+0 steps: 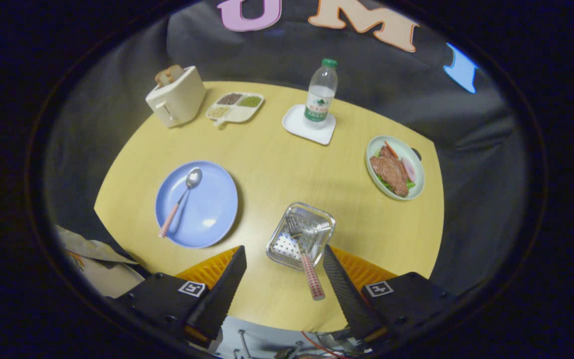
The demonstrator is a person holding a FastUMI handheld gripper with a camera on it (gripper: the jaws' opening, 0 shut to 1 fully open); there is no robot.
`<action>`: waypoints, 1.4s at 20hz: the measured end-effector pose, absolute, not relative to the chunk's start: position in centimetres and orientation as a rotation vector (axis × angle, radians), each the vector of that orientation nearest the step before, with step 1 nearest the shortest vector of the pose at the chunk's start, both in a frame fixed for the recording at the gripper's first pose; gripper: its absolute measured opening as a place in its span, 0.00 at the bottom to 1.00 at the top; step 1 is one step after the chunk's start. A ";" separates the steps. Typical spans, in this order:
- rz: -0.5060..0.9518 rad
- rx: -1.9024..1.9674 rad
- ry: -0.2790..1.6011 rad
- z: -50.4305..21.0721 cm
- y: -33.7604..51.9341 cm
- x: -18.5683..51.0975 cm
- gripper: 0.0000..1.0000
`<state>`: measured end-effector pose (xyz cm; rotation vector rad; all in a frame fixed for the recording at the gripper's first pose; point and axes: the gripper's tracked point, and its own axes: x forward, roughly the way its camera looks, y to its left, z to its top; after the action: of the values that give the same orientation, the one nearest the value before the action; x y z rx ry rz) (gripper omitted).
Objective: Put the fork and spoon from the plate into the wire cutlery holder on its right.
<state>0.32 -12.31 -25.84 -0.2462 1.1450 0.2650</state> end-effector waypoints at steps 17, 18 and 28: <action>0.163 0.000 0.726 -28.9 1.7 -1.2 0.99; 0.165 0.016 0.727 -29.6 2.6 -1.3 0.99; 0.220 -0.023 0.856 -35.6 8.0 -4.4 0.99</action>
<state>-4.44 7.98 -35.62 -0.0232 0.8564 0.2196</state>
